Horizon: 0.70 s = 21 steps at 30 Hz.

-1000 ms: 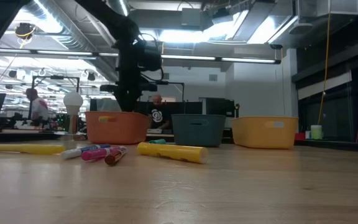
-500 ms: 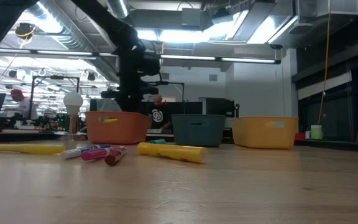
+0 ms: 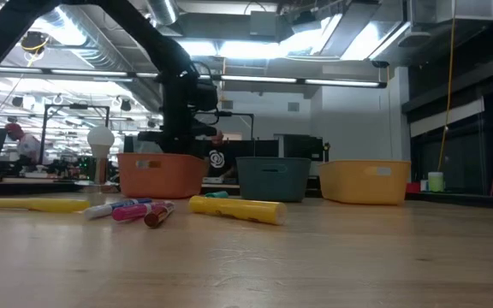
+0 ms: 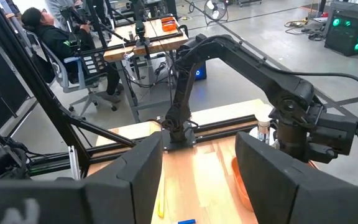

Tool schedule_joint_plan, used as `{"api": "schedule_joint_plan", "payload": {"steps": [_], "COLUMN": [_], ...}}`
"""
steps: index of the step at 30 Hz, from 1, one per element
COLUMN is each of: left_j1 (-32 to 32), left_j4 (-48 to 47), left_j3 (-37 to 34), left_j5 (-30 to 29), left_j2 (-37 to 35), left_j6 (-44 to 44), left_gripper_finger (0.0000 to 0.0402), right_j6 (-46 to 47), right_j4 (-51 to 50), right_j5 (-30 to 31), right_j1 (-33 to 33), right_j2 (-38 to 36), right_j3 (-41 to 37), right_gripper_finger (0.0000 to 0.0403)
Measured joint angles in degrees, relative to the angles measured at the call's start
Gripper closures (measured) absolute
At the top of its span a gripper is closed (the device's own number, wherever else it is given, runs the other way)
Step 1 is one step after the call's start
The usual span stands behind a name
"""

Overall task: Pick & Place Markers
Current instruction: Put the right yellow pen into the orange bin

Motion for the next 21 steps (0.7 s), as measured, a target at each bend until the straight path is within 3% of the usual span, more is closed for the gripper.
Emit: {"api": "schedule_joint_plan", "payload": {"steps": [21], "left_j1": [1.1], "left_j4": [0.4], "left_j3": [0.0], "left_j5": [2.6], "left_j2": [4.3], "left_j6": [0.6], "left_gripper_finger": [0.0362], "right_j6": [0.0], "right_j4": [0.0], "right_j5": [0.0], "right_j1": [0.0], "right_j2": [0.0], "right_j3": [0.0], "right_gripper_finger": [0.0202]}}
